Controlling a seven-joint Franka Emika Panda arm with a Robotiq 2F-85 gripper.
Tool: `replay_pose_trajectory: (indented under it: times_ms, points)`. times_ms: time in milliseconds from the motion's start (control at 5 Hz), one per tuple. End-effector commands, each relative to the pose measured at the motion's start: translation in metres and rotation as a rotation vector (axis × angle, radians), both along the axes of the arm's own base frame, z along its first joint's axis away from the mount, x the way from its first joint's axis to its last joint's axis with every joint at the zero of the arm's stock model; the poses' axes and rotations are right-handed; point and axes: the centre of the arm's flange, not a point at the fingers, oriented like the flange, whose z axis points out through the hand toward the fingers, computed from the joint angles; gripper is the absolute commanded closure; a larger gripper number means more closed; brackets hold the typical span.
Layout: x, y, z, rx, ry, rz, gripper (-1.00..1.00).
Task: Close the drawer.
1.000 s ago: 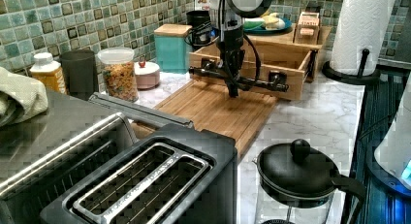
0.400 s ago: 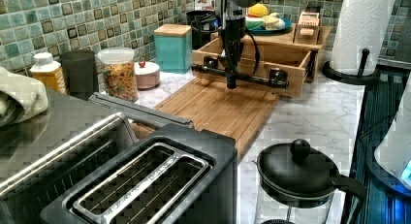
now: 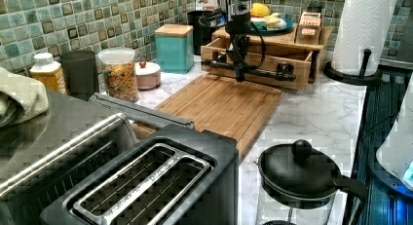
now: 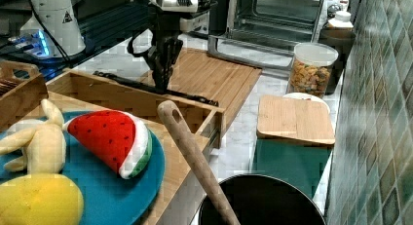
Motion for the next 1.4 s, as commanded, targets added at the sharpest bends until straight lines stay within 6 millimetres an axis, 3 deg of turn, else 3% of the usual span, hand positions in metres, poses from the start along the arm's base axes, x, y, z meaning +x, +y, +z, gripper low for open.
replay_pose_trajectory:
  times_ms: [200, 400, 600, 1400]
  points:
    - [-0.011, -0.232, 0.083, -0.262, -0.241, -0.283, 1.0]
    - [-0.025, -0.261, 0.085, -0.314, -0.252, -0.309, 1.0]
    - [-0.028, -0.271, 0.092, -0.307, -0.234, -0.368, 1.0]
    - [-0.028, -0.271, 0.092, -0.308, -0.234, -0.368, 1.0]
